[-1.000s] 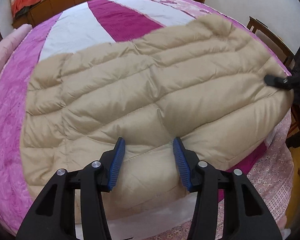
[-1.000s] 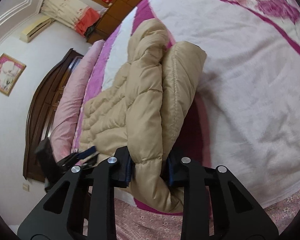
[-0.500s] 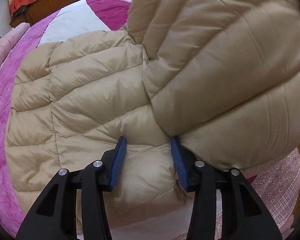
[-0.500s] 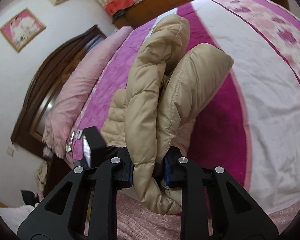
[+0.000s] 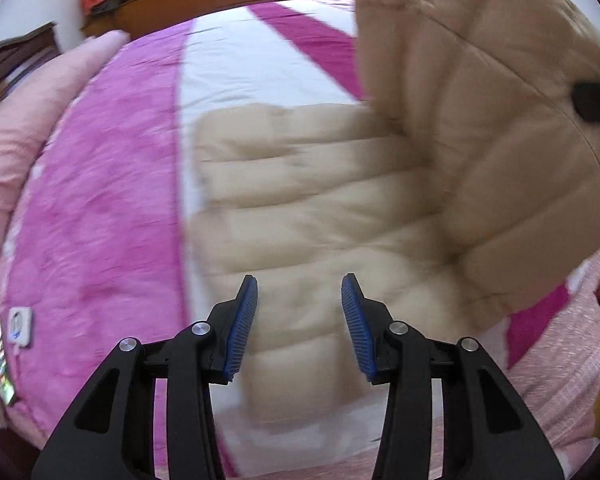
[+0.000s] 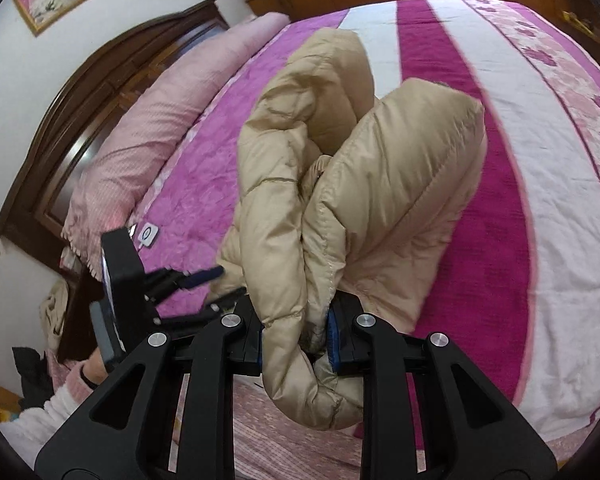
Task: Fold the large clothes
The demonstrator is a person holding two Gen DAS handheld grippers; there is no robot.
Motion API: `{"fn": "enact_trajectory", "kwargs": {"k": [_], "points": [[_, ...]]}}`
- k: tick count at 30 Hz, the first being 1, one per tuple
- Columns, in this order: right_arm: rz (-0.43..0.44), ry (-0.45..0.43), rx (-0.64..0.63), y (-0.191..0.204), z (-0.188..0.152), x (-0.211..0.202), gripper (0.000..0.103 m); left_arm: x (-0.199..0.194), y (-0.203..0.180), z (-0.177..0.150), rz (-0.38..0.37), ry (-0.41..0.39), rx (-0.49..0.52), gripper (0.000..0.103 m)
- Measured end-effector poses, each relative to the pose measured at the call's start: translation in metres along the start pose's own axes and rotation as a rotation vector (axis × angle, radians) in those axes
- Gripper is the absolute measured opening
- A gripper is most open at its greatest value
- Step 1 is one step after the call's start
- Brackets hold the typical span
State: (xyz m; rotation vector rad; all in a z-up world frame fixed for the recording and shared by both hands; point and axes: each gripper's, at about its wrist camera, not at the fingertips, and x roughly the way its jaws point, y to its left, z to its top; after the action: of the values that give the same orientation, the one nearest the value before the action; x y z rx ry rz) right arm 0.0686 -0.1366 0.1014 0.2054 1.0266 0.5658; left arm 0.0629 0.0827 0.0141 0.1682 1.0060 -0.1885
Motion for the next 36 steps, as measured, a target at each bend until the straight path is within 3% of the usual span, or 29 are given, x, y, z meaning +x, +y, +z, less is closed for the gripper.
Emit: {"fn": "enact_trajectory", "kwargs": {"k": [7, 12, 22, 25, 27, 30, 36], "points": [[0.011, 0.095, -0.039, 0.038, 0.004, 0.063, 0.026, 0.001, 0.049, -0.008, 0.050, 0.023, -0.110, 0.044], [0.009, 0.167, -0.059, 0.060, 0.001, 0.107, 0.035, 0.007, 0.071, -0.019, 0.057, 0.042, -0.155, 0.044], [0.016, 0.246, -0.050, 0.068, -0.016, 0.174, 0.042, 0.014, 0.107, -0.040, 0.071, 0.065, -0.221, 0.044], [0.028, 0.231, -0.044, 0.066, -0.020, 0.178, 0.045, 0.011, 0.110, -0.041, 0.072, 0.060, -0.221, 0.044], [0.057, 0.215, -0.026, 0.070, -0.020, 0.173, 0.060, 0.008, 0.111, -0.040, 0.070, 0.054, -0.216, 0.044], [0.092, 0.185, -0.022, 0.081, -0.020, 0.162, 0.073, 0.004, 0.112, -0.037, 0.063, 0.049, -0.212, 0.044], [0.099, 0.117, -0.044, 0.101, -0.020, 0.120, 0.075, -0.017, 0.112, -0.026, 0.031, -0.004, -0.210, 0.047]]}}
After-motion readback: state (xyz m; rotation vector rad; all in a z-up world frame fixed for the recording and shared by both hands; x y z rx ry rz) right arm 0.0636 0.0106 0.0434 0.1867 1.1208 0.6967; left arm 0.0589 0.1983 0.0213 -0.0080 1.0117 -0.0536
